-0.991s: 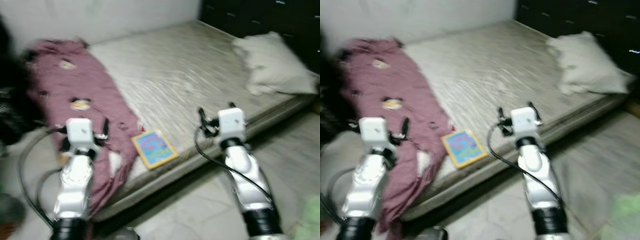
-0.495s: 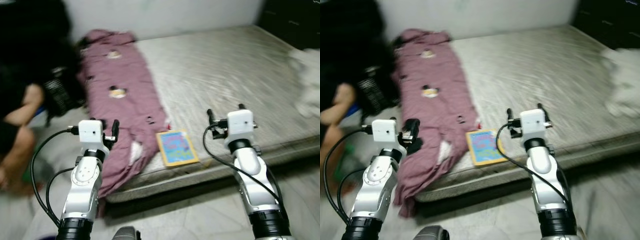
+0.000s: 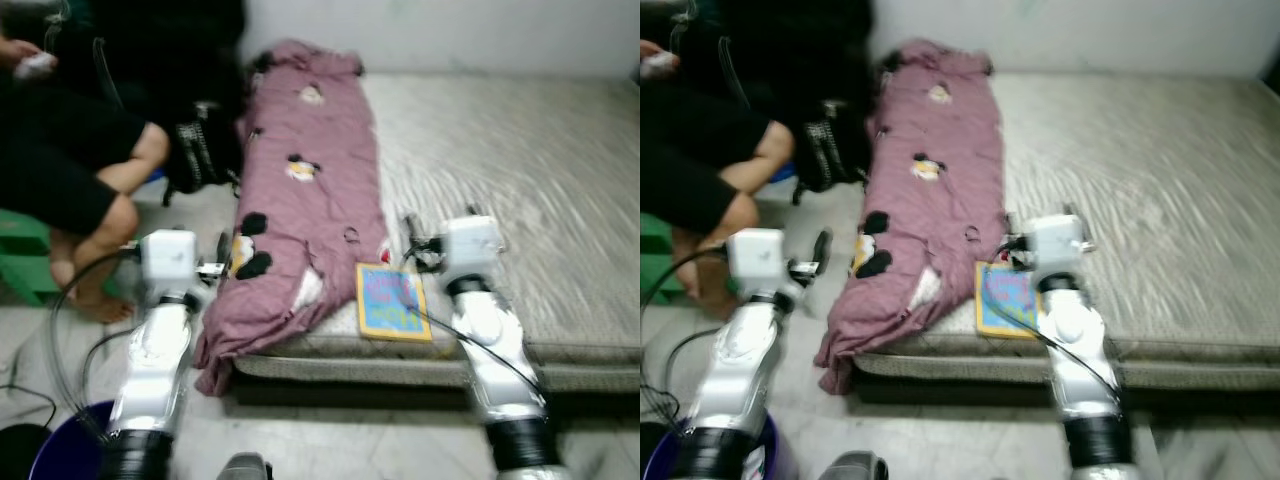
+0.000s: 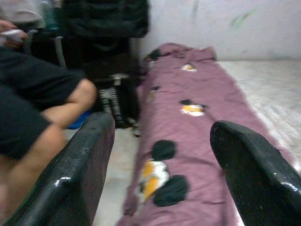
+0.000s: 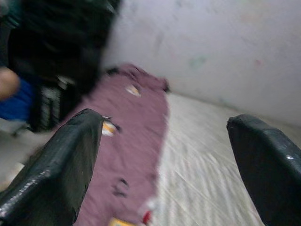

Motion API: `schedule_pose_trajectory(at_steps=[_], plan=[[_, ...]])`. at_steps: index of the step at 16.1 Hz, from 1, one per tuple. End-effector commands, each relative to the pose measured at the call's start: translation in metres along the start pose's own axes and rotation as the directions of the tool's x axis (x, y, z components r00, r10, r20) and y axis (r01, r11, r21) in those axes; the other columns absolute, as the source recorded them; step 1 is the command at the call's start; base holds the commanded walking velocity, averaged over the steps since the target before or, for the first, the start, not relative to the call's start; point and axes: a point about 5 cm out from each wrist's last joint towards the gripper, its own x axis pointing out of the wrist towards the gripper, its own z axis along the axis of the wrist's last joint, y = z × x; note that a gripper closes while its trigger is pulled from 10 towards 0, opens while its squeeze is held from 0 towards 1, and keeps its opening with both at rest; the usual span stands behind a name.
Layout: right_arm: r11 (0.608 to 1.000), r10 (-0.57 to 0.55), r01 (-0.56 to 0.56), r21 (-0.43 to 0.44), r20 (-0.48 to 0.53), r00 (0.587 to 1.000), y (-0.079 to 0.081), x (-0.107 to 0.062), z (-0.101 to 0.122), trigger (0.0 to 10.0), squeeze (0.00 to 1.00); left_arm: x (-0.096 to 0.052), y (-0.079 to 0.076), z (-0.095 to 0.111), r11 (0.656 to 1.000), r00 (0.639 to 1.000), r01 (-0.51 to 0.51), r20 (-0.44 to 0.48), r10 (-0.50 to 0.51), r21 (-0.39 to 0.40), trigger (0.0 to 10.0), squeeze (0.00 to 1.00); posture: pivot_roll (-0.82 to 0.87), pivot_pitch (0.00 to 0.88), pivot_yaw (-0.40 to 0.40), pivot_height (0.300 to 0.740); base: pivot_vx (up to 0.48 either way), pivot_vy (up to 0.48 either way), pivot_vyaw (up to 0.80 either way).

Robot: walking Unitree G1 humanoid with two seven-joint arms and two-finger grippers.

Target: Clean up the room

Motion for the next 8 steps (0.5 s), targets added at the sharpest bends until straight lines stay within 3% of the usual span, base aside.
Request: schedule_pose_trajectory(at_steps=[1, 4, 8], plan=[[1.0, -0.027, 0.027, -0.01, -0.013, 1.0, -0.0097, -0.0015, -0.0028, 10.0, 0.0, 0.0017, -0.0055, 0.004, 1.0, 1.0, 0.022, 0.017, -0.022, -0.007, 10.0, 0.0, 0.0, 0.0, -0.017, 0.74, 0.0, 0.0, 0.64], [1.0, -0.031, 0.031, -0.006, -0.009, 0.999, -0.0102, -0.0009, -0.0022, 10.0, 0.0, 0.001, -0.0077, 0.0064, 0.999, 0.998, 0.05, 0.038, -0.049, -0.017, 10.0, 0.0, 0.0, 0.0, -0.017, 0.74, 0.0, 0.0, 0.0], [0.999, -0.033, 0.033, -0.004, -0.008, 0.999, -0.01, -0.0003, -0.0022, 10.0, 0.0, 0.0017, -0.0081, 0.0068, 0.998, 0.998, 0.055, 0.04, -0.055, -0.018, 10.0, 0.0, 0.0, 0.0, -0.017, 0.74, 0.301, 0.0, 0.0]])
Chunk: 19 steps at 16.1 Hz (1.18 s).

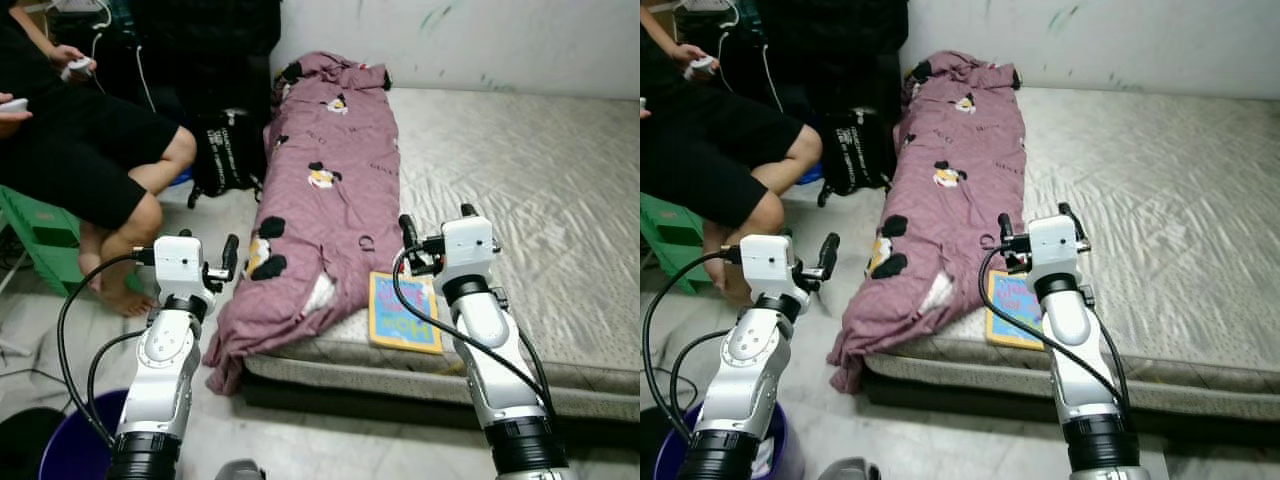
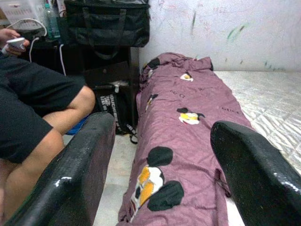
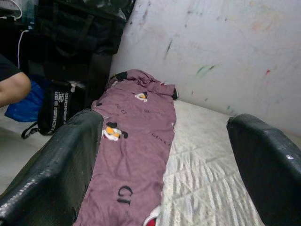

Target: Clean up the room

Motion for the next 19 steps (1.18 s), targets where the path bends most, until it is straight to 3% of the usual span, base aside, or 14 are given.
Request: schedule_pose_trajectory(at_steps=[1, 9, 16, 19], plan=[[1.0, -0.008, 0.008, 0.007, 0.006, 1.0, -0.0011, 0.0023, 0.0019, 10.0, 0.0, 0.0013, 0.0027, 0.0046, 1.0, 1.0, -0.003, 0.019, 0.003, -0.004, 10.0, 0.0, 0.0, 0.0, -0.017, 0.74, 0.304, 0.0, 0.0], [1.0, -0.012, 0.012, 0.01, 0.006, 1.0, -0.0012, 0.0023, 0.0016, 10.0, 0.0, 0.0017, 0.0026, 0.0042, 1.0, 1.0, 0.002, 0.017, -0.002, -0.002, 10.0, 0.0, 0.0, 0.0, -0.015, 0.74, 0.296, 0.0, 0.0], [1.0, -0.005, 0.005, 0.008, 0.003, 1.0, -0.0001, 0.0017, 0.0001, 10.0, 0.0, 0.0016, 0.0034, 0.0002, 1.0, 1.0, -0.011, -0.009, 0.011, 0.006, 10.0, 0.0, 0.0, 0.0, -0.013, 0.74, 0.0, 0.0, 0.0], [1.0, 0.0, 0.0, 0.004, 0.0, 1.0, 0.0003, 0.0014, -0.0006, 10.0, 0.0, 0.0017, 0.0026, 0.0, 1.0, 1.0, -0.007, -0.01, 0.007, 0.013, 10.0, 0.0, 0.0, 0.0, -0.014, 0.74, 0.0, 0.0, 0.8]])
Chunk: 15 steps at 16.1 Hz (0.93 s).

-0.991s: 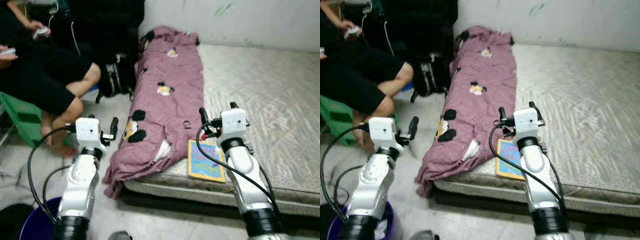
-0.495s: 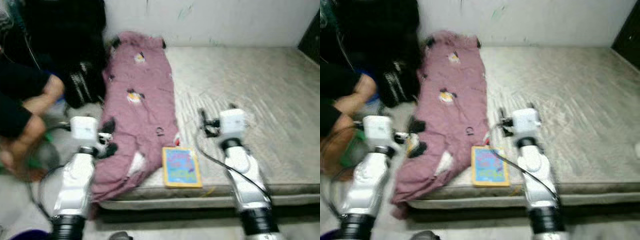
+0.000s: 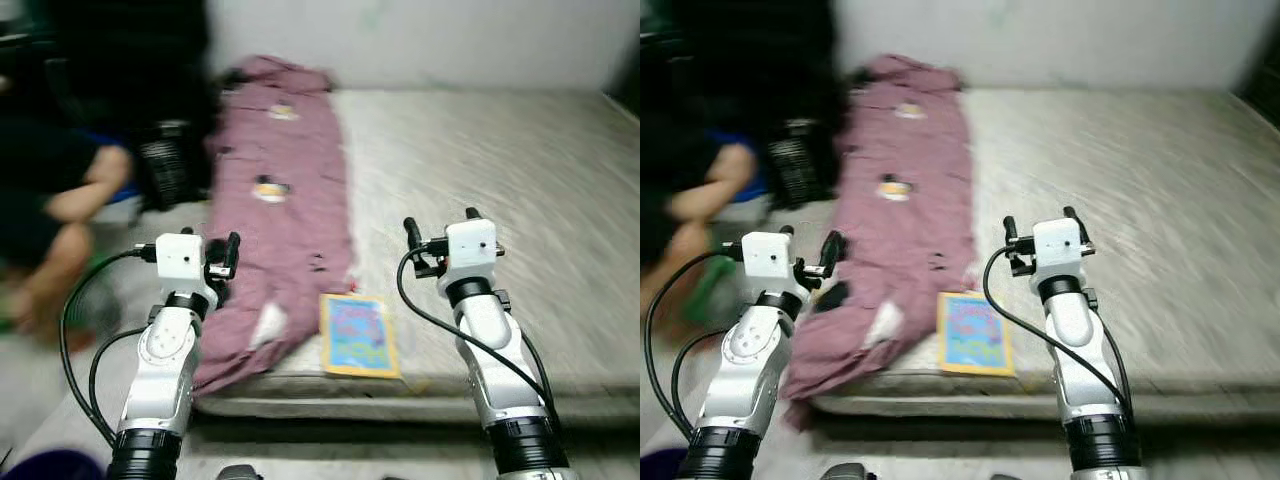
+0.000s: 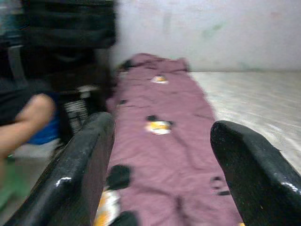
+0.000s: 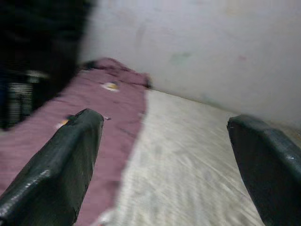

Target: Clean up the room

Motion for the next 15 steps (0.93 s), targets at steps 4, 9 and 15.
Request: schedule_pose_trajectory(at_steps=[4, 9, 15], plan=[[1.0, 0.016, -0.016, 0.006, 0.017, 1.0, 0.0047, 0.0019, 0.0041, 10.0, 0.0, -0.0006, 0.0037, -0.0016, 1.0, 1.0, -0.006, -0.011, 0.007, 0.01, 10.0, 0.0, 0.0, 0.0, -0.015, 0.74, 0.0, -0.259, 0.27], [1.0, 0.013, -0.013, 0.006, 0.015, 1.0, 0.0045, 0.0027, 0.0045, 10.0, 0.0, 0.0003, 0.0035, -0.001, 1.0, 1.0, -0.005, -0.011, 0.005, 0.006, 10.0, 0.0, 0.0, 0.0, -0.016, 0.74, 0.0, -0.258, 0.0], [1.0, 0.014, -0.014, 0.001, 0.015, 1.0, 0.0044, 0.0043, 0.0049, 10.0, 0.0, 0.0016, 0.0036, -0.0002, 1.0, 1.0, -0.009, -0.008, 0.009, 0.002, 10.0, 0.0, 0.0, 0.0, -0.018, 0.74, 0.0, -0.259, 0.0]])
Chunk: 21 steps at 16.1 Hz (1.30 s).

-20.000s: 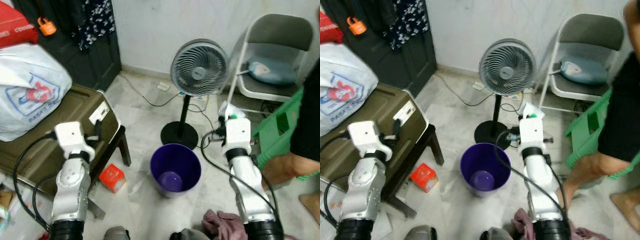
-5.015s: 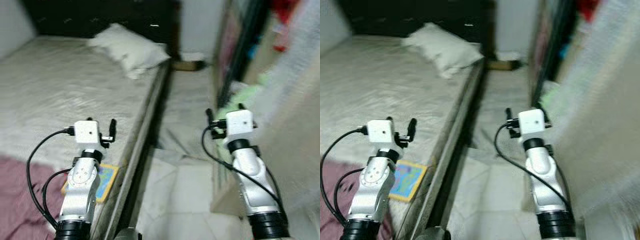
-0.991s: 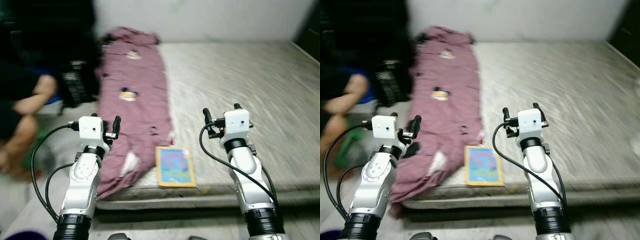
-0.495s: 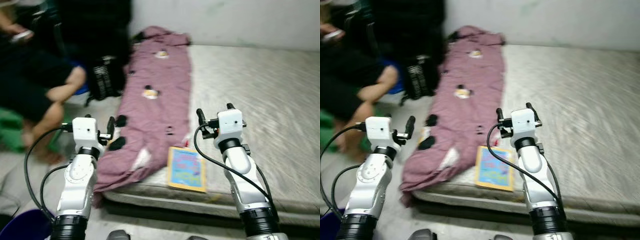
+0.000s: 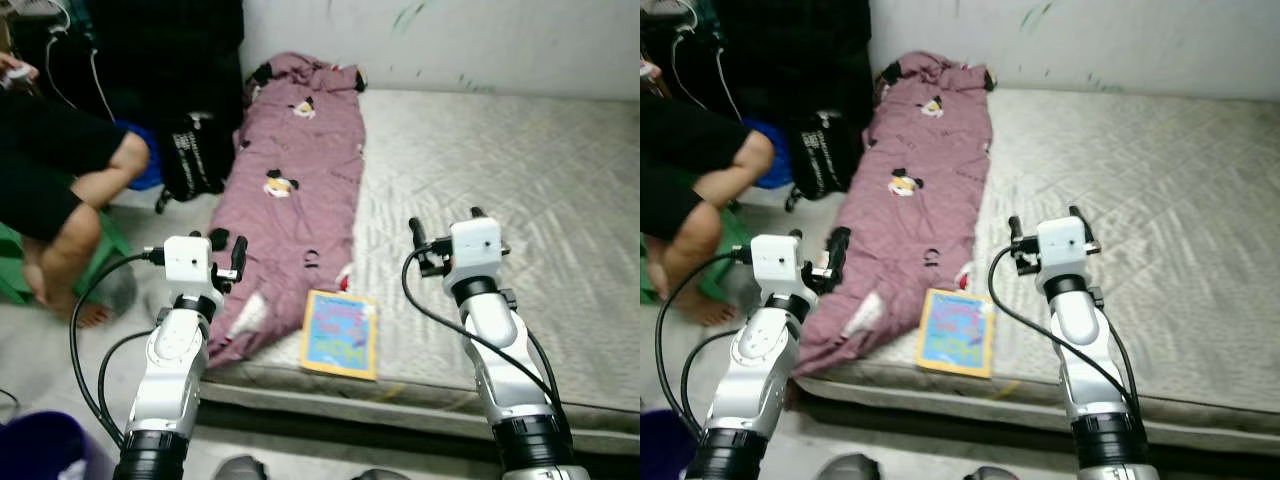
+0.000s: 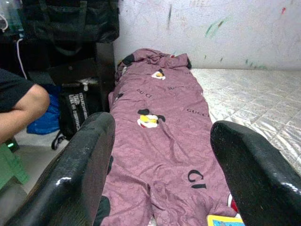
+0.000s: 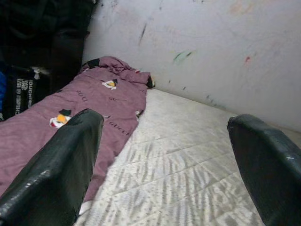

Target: Clean up the room

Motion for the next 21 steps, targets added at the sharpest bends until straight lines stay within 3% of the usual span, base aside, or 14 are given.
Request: schedule_pose_trajectory(at_steps=[1, 6, 10, 21], plan=[[1.0, 0.018, -0.018, 0.01, 0.017, 1.0, 0.0068, 0.0028, 0.0049, 10.0, 0.0, -0.0001, 0.0087, 0.0004, 1.0, 1.0, -0.026, -0.005, 0.026, 0.008, 10.0, 0.0, 0.0, 0.0, -0.018, 0.74, 0.0, -0.259, 0.0], [1.0, 0.017, -0.017, 0.008, 0.018, 1.0, 0.0069, 0.0026, 0.005, 10.0, 0.0, -0.0002, 0.0086, 0.0001, 1.0, 1.0, -0.024, -0.007, 0.024, 0.007, 10.0, 0.0, 0.0, 0.0, -0.018, 0.74, 0.0, -0.259, 0.0], [1.0, 0.018, -0.018, 0.008, 0.017, 1.0, 0.0067, 0.0027, 0.0047, 10.0, 0.0, -0.0001, 0.0084, 0.0, 1.0, 1.0, -0.024, -0.008, 0.024, 0.007, 10.0, 0.0, 0.0, 0.0, -0.018, 0.74, 0.0, -0.259, 0.53], [1.0, 0.021, -0.021, 0.009, 0.014, 1.0, 0.0068, 0.0029, 0.0041, 10.0, 0.0, 0.0002, 0.0077, -0.0002, 1.0, 1.0, -0.021, -0.008, 0.021, 0.007, 10.0, 0.0, 0.0, 0.0, -0.018, 0.74, 0.0, -0.258, 0.0]])
